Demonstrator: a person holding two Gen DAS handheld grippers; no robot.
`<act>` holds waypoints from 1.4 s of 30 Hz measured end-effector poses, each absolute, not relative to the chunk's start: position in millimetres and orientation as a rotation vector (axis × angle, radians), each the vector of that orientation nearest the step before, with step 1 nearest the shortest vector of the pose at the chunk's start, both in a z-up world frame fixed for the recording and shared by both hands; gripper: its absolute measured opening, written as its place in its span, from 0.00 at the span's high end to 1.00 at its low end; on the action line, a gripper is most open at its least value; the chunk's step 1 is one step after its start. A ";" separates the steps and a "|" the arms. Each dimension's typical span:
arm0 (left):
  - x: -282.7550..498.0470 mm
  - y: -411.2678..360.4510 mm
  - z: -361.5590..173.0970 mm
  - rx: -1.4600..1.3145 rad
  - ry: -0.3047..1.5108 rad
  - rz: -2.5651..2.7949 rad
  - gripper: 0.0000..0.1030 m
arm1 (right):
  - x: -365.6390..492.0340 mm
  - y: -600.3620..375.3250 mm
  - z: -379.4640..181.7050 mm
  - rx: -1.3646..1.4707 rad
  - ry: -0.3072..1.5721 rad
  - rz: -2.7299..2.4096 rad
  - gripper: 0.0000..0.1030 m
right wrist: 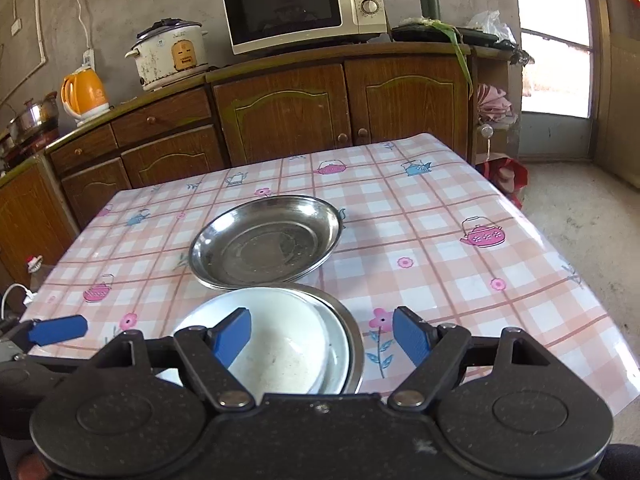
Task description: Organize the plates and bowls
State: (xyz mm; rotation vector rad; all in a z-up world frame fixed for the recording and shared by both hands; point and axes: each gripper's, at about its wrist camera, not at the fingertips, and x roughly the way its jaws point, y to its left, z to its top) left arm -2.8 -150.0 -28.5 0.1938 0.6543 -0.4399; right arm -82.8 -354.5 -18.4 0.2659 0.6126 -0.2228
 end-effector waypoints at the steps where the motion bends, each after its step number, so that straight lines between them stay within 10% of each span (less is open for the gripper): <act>1: -2.7 -150.0 -28.9 0.186 0.658 -0.444 0.00 | -83.0 -355.4 -18.9 0.272 0.614 -0.227 0.11; 42: 42.8 -161.2 -74.2 0.197 0.848 -0.459 0.00 | -51.1 -390.8 -78.4 0.419 0.800 -0.131 0.17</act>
